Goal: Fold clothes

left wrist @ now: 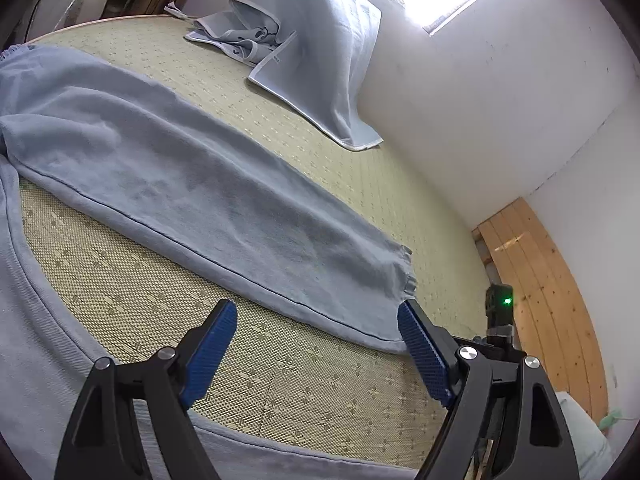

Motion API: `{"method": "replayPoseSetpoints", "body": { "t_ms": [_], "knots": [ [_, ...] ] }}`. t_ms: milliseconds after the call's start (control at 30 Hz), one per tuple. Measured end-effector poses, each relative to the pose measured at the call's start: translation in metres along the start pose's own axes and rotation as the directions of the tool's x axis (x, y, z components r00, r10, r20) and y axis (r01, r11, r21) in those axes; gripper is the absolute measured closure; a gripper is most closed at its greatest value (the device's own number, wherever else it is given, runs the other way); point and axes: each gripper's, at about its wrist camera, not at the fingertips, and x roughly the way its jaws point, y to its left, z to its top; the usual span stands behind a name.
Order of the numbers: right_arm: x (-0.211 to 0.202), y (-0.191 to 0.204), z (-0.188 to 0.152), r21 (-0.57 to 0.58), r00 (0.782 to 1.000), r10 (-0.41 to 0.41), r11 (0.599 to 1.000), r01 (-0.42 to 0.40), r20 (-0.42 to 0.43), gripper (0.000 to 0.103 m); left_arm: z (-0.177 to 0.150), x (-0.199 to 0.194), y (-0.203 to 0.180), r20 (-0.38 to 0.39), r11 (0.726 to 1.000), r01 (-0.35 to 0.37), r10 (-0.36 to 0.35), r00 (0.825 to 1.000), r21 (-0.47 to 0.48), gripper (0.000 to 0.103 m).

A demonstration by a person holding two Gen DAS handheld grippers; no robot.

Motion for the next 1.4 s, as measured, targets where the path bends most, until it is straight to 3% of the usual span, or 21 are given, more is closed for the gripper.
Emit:
{"method": "replayPoseSetpoints", "body": {
  "t_ms": [233,367,433,533,667,833,900,1200,1400],
  "knots": [
    [-0.057,-0.009,-0.014,0.047,0.980,-0.046,0.998,0.038,0.194,0.098,-0.001,-0.003,-0.001,0.003,1.000,0.008,-0.008,1.000,-0.014,0.017],
    [-0.050,-0.008,-0.023,0.045,0.983,-0.083,0.996,0.076,0.165,0.098,-0.002,-0.005,-0.003,0.004,1.000,0.015,-0.015,1.000,-0.006,0.017],
    [-0.031,-0.011,-0.031,0.035,0.986,-0.122,0.992,0.119,0.112,0.098,-0.002,-0.005,-0.004,0.001,1.000,0.020,-0.020,1.000,-0.006,0.017],
    [-0.006,-0.012,-0.035,0.045,0.990,-0.130,0.991,0.127,0.057,0.097,-0.002,-0.004,-0.006,-0.013,1.000,0.025,-0.025,1.000,-0.001,0.017],
    [-0.003,-0.014,-0.035,0.080,0.990,-0.135,0.988,0.131,0.051,0.094,-0.002,-0.006,-0.006,-0.026,0.999,0.037,-0.037,0.999,0.010,0.017],
    [-0.033,-0.012,-0.046,0.100,0.973,-0.207,0.975,0.197,0.100,0.076,0.000,-0.005,-0.006,-0.053,0.998,0.058,-0.057,0.997,0.013,0.017],
    [-0.050,-0.003,-0.057,0.119,0.963,-0.235,0.968,0.220,0.134,0.062,-0.002,-0.005,-0.008,-0.064,0.997,0.070,-0.069,0.996,0.019,0.017],
    [-0.100,0.067,-0.164,0.098,0.959,-0.196,0.979,0.179,0.203,0.054,-0.019,-0.020,-0.021,-0.067,0.990,0.095,-0.089,0.994,0.100,0.017],
    [-0.110,0.135,-0.237,0.007,0.958,-0.182,0.983,0.185,0.223,0.052,-0.049,-0.044,-0.023,-0.103,0.984,0.151,-0.141,0.985,0.096,0.017]
  ]
}}
